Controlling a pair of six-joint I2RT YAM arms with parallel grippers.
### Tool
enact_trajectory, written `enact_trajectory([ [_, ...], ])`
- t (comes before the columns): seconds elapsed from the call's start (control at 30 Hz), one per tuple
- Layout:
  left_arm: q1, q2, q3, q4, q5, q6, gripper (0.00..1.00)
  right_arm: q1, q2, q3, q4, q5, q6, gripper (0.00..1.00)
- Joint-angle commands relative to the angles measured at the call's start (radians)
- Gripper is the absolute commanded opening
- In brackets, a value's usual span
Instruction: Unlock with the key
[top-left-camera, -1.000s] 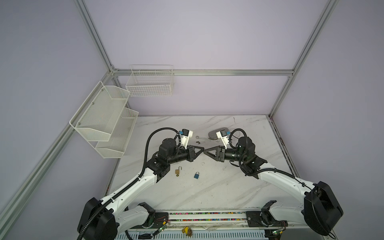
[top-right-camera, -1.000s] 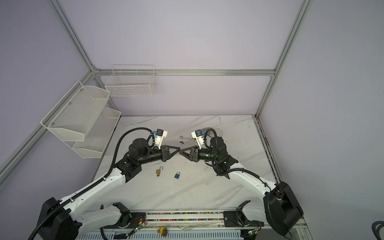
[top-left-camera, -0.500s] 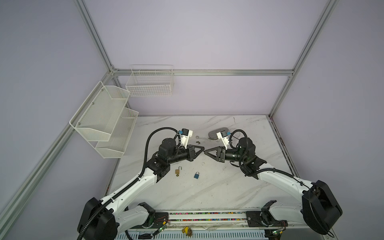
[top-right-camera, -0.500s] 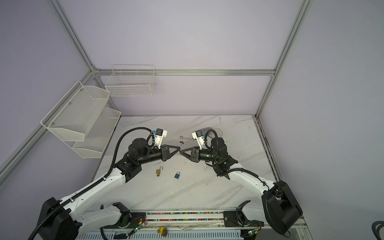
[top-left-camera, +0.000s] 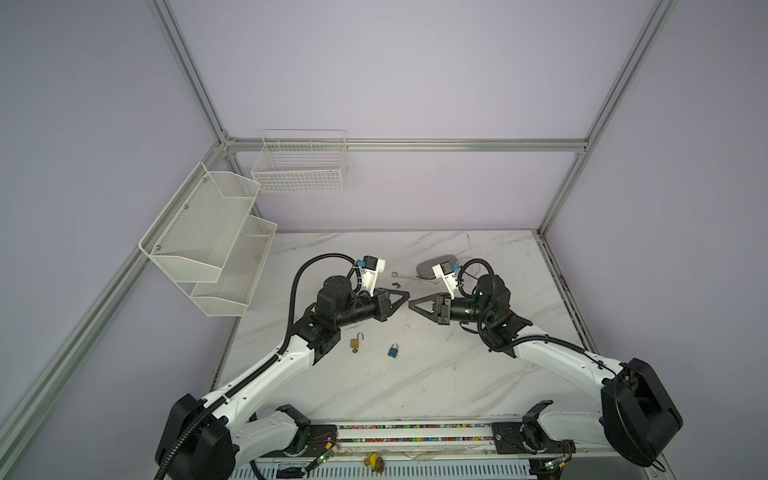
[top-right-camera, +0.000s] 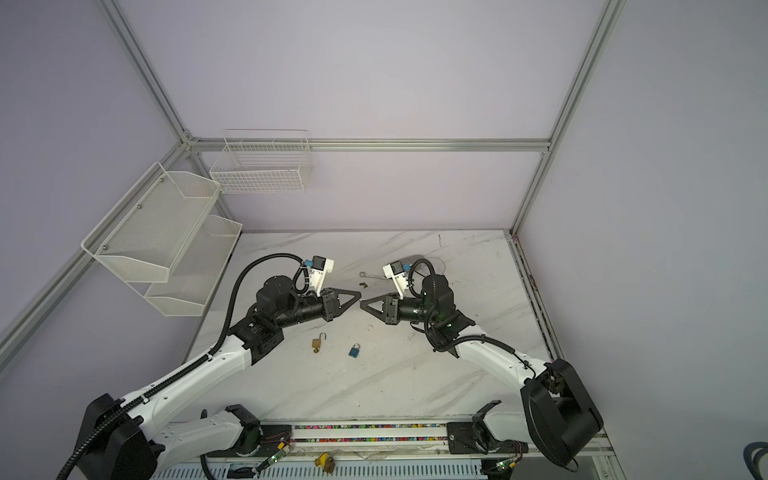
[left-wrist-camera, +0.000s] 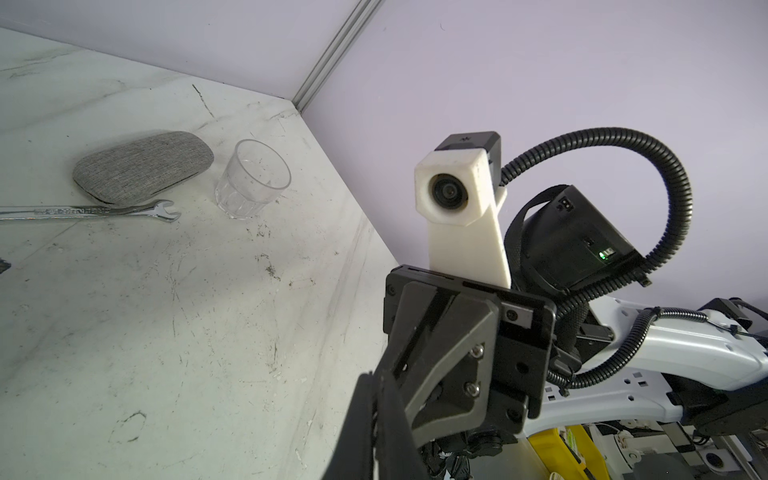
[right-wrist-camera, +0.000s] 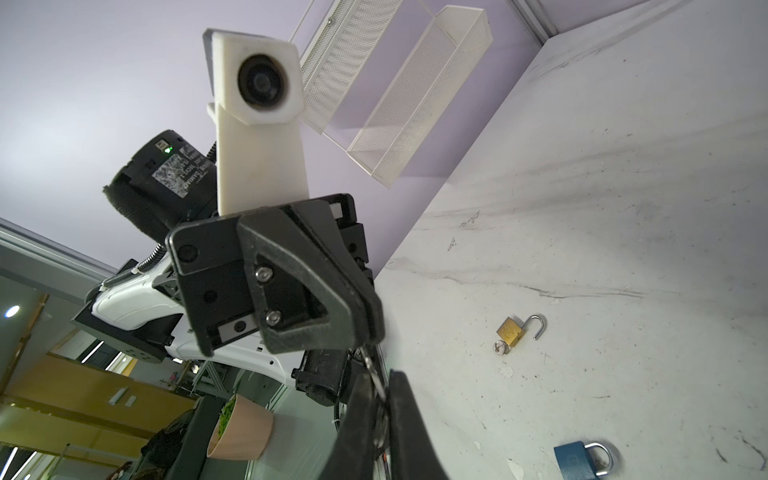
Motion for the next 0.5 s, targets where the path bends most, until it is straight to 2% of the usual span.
enact_trajectory([
  [0.0, 0.006, -0.009, 0.109, 0.017, 0.005, 0.016, 0.00, -0.010, -0.013, -0.012, 0.041, -0.007, 0.003, 0.07],
  [0.2, 0.007, -0.009, 0.116, 0.006, 0.004, 0.016, 0.00, -0.011, -0.022, -0.006, 0.043, -0.012, 0.007, 0.00],
  [0.3, 0.006, -0.009, 0.119, -0.004, 0.001, 0.019, 0.00, -0.011, -0.032, -0.004, 0.040, -0.005, 0.011, 0.00],
  [0.4, 0.006, -0.015, 0.125, -0.010, -0.005, 0.022, 0.11, -0.016, -0.046, -0.010, 0.039, 0.008, 0.018, 0.00],
  [0.47, 0.009, -0.023, 0.139, -0.033, -0.015, 0.029, 0.25, -0.019, -0.062, -0.019, 0.025, 0.022, 0.018, 0.00],
])
